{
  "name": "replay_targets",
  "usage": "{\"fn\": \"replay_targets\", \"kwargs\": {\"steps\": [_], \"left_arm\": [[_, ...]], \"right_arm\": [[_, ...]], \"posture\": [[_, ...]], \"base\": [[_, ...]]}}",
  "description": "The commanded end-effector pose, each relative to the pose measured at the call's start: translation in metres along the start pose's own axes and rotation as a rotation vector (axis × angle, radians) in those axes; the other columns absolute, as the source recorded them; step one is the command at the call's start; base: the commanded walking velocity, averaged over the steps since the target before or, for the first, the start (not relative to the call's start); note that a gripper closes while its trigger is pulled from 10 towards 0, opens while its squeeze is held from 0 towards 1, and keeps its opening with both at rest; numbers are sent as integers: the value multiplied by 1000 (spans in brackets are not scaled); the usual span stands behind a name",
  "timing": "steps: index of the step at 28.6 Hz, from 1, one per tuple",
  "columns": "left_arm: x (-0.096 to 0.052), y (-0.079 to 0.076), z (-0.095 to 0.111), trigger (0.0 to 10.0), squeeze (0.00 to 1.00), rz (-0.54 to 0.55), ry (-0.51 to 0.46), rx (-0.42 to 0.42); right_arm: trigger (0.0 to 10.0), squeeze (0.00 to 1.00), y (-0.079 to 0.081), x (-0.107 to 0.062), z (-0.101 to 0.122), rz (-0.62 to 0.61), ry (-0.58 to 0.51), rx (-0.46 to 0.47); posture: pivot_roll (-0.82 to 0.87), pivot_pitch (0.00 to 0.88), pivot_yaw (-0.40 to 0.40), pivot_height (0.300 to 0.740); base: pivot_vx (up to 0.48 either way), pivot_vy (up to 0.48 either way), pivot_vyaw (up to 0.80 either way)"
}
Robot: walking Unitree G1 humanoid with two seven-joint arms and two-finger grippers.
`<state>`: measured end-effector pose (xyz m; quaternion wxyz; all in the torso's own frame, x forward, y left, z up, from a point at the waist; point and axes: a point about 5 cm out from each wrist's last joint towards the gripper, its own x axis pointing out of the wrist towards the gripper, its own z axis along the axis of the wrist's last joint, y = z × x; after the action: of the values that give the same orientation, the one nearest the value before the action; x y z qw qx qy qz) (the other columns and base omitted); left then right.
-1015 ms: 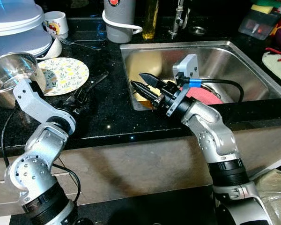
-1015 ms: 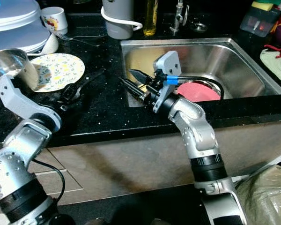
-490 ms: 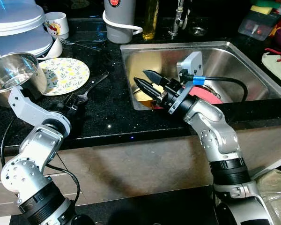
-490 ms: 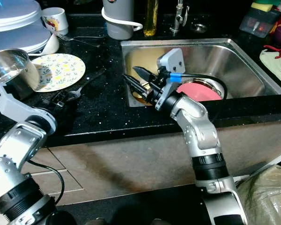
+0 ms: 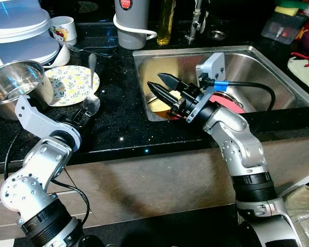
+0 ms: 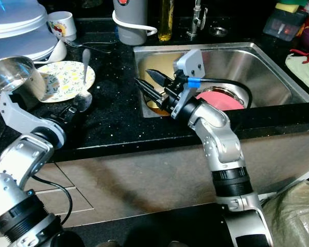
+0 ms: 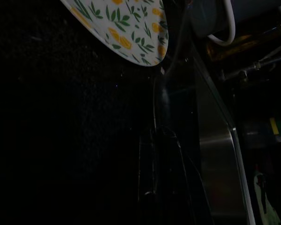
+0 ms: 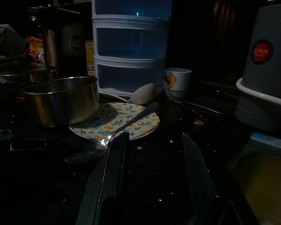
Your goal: Kitchen organization
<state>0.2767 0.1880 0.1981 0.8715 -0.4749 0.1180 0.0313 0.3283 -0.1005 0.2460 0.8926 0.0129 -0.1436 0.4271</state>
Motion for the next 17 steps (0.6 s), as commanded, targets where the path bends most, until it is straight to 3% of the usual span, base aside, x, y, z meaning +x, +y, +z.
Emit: {"fn": "replay_targets", "kwargs": {"steps": [1,6,10,13,17], "left_arm": [[4,21,-18,0,0,106,95,-45],[4,15,-13,0,0,82,76,-1],[3,-1,-14,0,0,-9,90,93],[2,-7,-18,0,0,-53,127,167],[-1,-12,-24,0,0,-102,175,221]], "right_arm": [[10000,0,0,1,6,0,-12,-9],[10000,0,-2,1,8,-18,-45,47],[10000,0,1,5,13,-37,-141,255],[10000,0,5,11,13,-65,-167,344],[10000,0,-2,15,10,-154,-174,451]], "posture": [[68,52,-50,732],[65,56,-48,732],[63,56,-46,732],[66,55,-47,732],[68,56,-46,732]], "base": [[0,0,0],[0,0,0],[0,0,0],[0,0,0],[0,0,0]]}}
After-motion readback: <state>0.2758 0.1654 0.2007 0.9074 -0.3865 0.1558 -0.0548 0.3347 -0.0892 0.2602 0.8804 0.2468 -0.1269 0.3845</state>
